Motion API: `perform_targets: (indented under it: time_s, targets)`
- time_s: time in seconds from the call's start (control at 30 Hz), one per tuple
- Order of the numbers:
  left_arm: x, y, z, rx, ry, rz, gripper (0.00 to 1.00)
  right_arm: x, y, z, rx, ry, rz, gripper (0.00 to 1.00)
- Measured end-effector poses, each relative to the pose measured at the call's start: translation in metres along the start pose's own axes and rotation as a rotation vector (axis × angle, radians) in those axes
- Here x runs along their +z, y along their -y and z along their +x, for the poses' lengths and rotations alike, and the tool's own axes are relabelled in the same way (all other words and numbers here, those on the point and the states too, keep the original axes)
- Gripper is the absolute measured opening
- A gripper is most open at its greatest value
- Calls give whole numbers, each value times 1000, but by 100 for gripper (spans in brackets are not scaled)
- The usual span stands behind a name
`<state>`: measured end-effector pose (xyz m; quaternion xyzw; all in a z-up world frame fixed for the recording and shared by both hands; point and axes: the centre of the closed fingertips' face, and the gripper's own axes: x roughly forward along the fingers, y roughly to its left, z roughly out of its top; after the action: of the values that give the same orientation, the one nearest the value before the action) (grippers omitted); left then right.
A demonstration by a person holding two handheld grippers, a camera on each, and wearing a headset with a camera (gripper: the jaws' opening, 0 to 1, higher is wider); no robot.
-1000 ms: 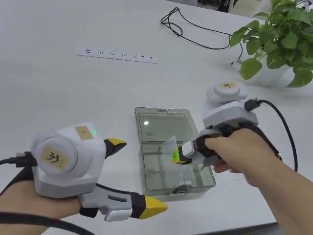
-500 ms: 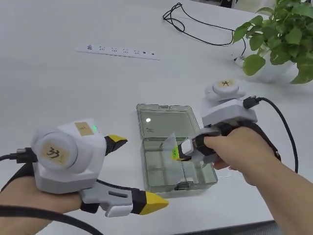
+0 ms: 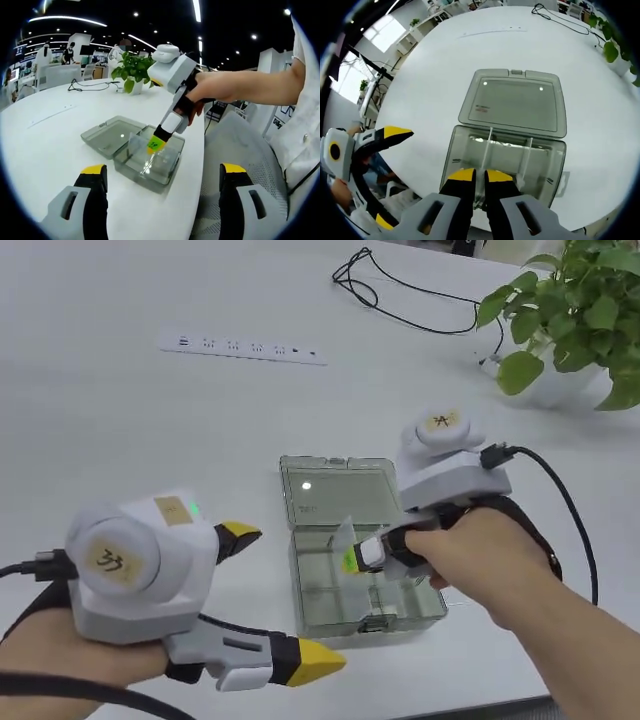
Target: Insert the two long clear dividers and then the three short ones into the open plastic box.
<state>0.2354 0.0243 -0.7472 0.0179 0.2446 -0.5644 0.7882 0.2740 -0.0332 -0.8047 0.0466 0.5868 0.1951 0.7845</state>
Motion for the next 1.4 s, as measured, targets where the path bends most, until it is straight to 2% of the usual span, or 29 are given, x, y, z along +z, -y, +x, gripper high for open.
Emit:
perform_targets:
  time_s: [0.13, 0.2, 0.23, 0.27, 0.4, 0.47, 0.57, 0.8, 1.4]
  targets:
    - [1, 0, 0, 0, -2, 1, 94, 1, 3, 6, 14, 11, -6, 8]
    - [2, 0, 1, 4, 1, -4, 94, 1, 7, 8, 4, 10, -24, 7]
    - [2, -1, 1, 5, 2, -6, 94, 2, 7, 8, 8, 10, -10, 7]
    - [3, -1, 1, 6, 3, -6, 94, 1, 5, 8, 15, 7, 36, 7]
    - [2, 0, 1, 10, 3, -10, 94, 2, 6, 9, -32, -2, 22, 6]
    - [2, 0, 1, 11, 6, -15, 94, 3, 5, 9, -40, -5, 25, 6]
    - [0, 0, 1, 9, 3, -19, 93, 3, 7, 10, -43, -8, 53, 6]
    - [0, -1, 1, 5, 8, -22, 93, 3, 8, 9, -69, 24, 88, 6]
    - [0, -5, 1, 2, 24, -25, 92, 1, 8, 18, -109, 50, 67, 6]
